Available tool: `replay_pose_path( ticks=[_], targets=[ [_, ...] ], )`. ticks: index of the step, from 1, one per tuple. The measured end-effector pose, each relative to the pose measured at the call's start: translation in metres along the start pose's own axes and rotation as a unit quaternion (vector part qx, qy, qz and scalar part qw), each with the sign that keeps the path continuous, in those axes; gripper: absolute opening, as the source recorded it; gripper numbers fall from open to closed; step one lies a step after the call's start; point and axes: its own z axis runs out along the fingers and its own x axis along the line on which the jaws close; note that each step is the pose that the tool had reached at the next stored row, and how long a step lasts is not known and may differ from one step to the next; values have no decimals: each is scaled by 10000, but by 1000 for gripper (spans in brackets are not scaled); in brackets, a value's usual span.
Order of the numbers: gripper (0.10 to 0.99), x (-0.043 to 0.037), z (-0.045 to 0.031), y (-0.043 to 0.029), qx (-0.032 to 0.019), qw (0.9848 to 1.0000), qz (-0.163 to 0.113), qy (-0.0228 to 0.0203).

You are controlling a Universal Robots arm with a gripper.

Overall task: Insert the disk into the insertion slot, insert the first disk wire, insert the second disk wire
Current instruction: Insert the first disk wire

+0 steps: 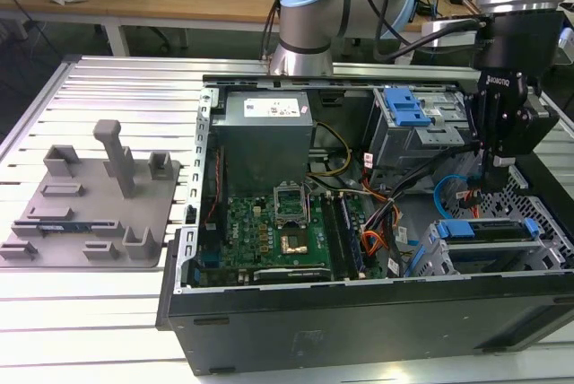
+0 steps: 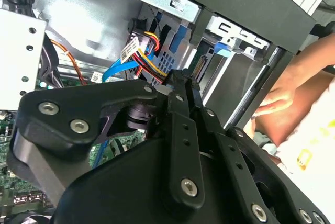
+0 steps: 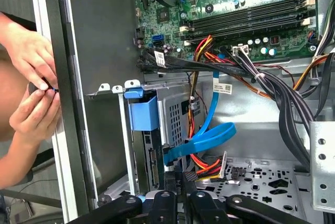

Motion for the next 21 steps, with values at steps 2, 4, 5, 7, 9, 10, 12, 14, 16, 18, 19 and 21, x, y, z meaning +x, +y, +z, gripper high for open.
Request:
replay_pose_path(
  ticks=[2, 4, 5, 7, 9, 10, 12, 14, 16, 18, 19, 21],
  targets=[
    [165, 1, 7, -46, -54, 10000, -27, 1],
    [165, 0, 15, -110, -194, 9998, -100, 6],
    [165, 0, 16, -123, -242, 9996, -121, 2],
    [165, 24, 29, -126, -283, 9995, -94, -55],
    [165, 44, 40, -127, -299, 9995, -67, -100],
    [165, 56, 46, -128, -302, 9995, -61, -122],
    [165, 84, 60, -129, -303, 9994, -60, -129],
    [165, 90, 63, -129, -304, 9994, -59, -128],
    [165, 93, 65, -129, -302, 9994, -58, -126],
    [165, 134, 74, -131, -332, 9979, -26, -554],
    [165, 189, 76, -136, -361, 9974, -32, -617],
    [165, 252, 96, -141, -437, 9968, -61, -665]
  ],
)
